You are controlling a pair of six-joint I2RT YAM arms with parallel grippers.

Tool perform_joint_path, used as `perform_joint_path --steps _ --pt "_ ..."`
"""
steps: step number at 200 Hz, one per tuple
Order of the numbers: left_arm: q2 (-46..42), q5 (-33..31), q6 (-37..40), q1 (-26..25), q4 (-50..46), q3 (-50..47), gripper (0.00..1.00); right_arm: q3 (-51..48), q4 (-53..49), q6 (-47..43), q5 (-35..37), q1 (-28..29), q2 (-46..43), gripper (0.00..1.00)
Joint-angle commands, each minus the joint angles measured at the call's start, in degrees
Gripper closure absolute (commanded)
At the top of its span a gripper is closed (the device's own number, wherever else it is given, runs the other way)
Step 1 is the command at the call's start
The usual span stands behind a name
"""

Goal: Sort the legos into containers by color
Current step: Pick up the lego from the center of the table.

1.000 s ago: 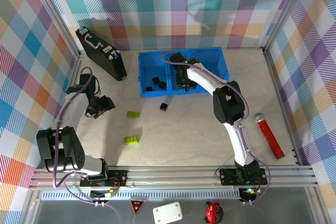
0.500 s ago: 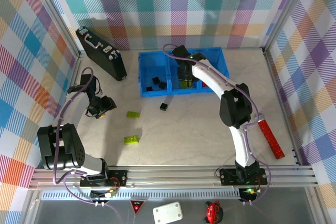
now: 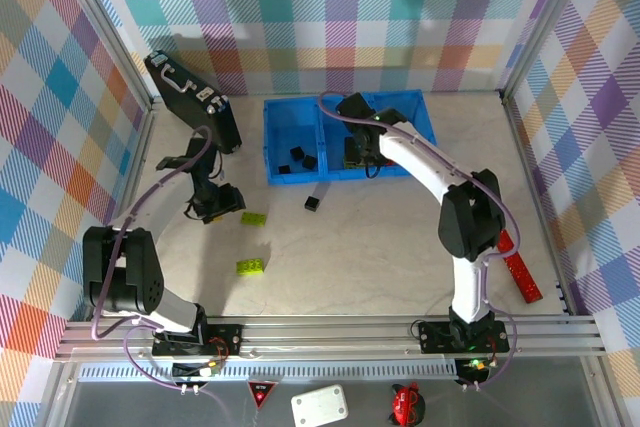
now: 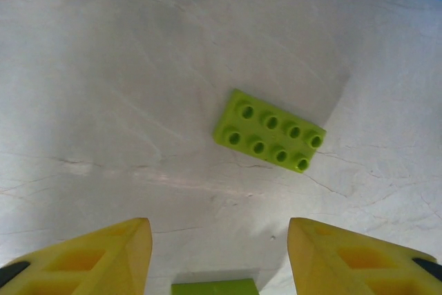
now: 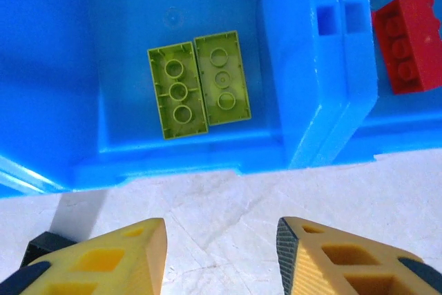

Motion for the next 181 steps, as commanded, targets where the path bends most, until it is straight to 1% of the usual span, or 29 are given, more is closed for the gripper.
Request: perform_joint_path --steps 1,40,111,147,181 --pt "2.3 -2.5 -1.2 -3.6 -1.9 2.9 0.45 -2.5 0.6 1.1 -0.3 0.3 -4.6 0.52" --pt "6.7 -5.1 -1.3 -10.4 -2.9 6.6 0.44 -7.6 1.1 1.1 0.6 0.2 -9.2 0.52" --pt "16.5 -6.6 -4.3 -21.1 -2.8 16.7 0.44 -16.3 1.4 1.4 2.3 -1.9 -17.7 0.52" --pt "21.6 -7.3 -5.1 -25.1 -3.4 22.2 0.44 -20.9 1.4 1.2 2.7 -3.9 -22.7 0.52" --pt "26.0 -7.5 -5.3 -27.6 -4.3 27.2 0.44 -25.7 1.5 1.0 2.7 -6.6 -27.8 0.51"
